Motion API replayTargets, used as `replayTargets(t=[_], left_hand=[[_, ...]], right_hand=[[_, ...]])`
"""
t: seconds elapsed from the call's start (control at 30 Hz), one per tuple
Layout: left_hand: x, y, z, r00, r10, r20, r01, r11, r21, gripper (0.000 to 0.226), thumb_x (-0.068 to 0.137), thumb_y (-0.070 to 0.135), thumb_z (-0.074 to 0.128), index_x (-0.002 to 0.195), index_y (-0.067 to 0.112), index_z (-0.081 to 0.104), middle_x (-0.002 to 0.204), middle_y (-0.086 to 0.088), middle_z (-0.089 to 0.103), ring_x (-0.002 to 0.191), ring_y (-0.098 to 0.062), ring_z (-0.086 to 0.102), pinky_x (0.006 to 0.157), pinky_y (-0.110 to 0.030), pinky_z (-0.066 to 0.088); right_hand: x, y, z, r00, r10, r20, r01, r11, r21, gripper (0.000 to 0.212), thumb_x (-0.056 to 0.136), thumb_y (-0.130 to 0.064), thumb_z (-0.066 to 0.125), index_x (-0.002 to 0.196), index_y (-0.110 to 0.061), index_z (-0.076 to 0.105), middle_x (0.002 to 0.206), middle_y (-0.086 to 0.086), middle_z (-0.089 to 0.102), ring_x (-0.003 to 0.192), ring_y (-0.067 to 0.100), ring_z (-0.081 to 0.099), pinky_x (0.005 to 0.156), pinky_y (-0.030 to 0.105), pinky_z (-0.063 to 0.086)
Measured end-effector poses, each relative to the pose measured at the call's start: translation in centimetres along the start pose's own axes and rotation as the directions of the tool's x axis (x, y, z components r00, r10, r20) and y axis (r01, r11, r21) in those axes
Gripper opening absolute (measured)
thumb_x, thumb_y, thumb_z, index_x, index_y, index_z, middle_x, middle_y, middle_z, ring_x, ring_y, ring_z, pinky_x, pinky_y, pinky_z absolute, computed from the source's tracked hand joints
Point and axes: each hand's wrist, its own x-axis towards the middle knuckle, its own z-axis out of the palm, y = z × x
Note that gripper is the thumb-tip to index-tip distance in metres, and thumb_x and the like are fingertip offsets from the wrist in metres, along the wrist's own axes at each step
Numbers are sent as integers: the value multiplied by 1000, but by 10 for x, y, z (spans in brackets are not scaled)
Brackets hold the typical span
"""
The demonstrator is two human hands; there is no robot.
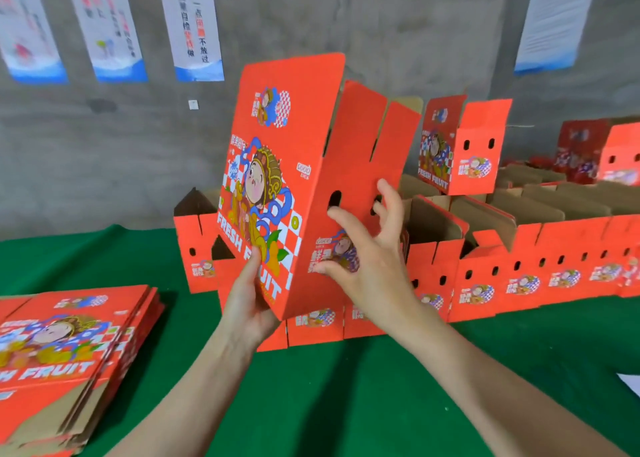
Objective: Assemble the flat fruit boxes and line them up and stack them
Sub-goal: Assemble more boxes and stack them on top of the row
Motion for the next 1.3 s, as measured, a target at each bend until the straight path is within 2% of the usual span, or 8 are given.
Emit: replayTargets(t=[0.13,0.33,0.43,0.53,0.67,0.8,1.07,1.3], left_hand=[[45,-8,-7,997,-42,64,42,999,0,63,81,49,55,132,11,54,131,-15,59,122,-31,55,106,-54,38],[112,-2,17,991,-94,98,62,955,290,58,84,55,49,125,16,58,119,-9,67,106,-25,66,80,-44,58],[152,-5,34,990,141,15,-90,546,833,55,94,60,32,103,16,64,101,-8,72,91,-24,69,80,-39,55],[198,-13,41,879,419,228,-253,4,967,42,103,31,30,83,6,58,85,-11,65,87,-31,63,73,-32,43],[264,-33,54,865,186,467,-374,-382,845,21,96,11,47,107,3,63,114,-15,63,109,-33,58,86,-32,44],[315,-54,55,938,-31,347,-289,-622,728,49,95,34,50,139,14,44,151,-7,34,140,-25,30,113,-36,29],[348,-75,60,968,53,247,-153,-655,740,42,93,41,52,125,15,55,118,-4,63,109,-22,57,91,-31,48],[350,-97,60,970,44,238,-147,-673,725,42,93,42,53,126,17,53,124,-5,55,120,-23,48,100,-34,45]], right_hand=[[9,20,6,997,82,-2,-81,984,-160,78,67,-39,82,135,-40,45,149,19,21,137,27,12,111,43,20],[60,76,7,987,155,34,-151,984,-98,76,63,-39,84,130,-37,46,145,22,20,137,21,6,109,37,21],[83,118,6,981,192,10,-190,976,-107,74,63,-37,85,125,-37,45,143,19,19,135,23,7,107,41,26],[106,161,6,980,198,-4,-196,970,-141,73,64,-36,85,123,-38,42,142,19,18,135,27,7,103,45,31],[137,219,12,974,223,-30,-225,958,-176,74,63,-34,85,121,-41,39,140,18,16,133,24,4,103,46,31],[165,280,27,964,262,-40,-263,935,-237,74,65,-29,84,125,-36,42,140,20,15,134,26,1,106,46,32],[219,378,66,937,347,-44,-327,824,-462,72,73,-24,79,133,-31,38,139,30,14,133,40,3,104,50,37],[231,403,85,878,470,-91,-442,724,-529,69,72,-66,66,124,-30,41,143,29,12,138,44,2,97,60,38]])
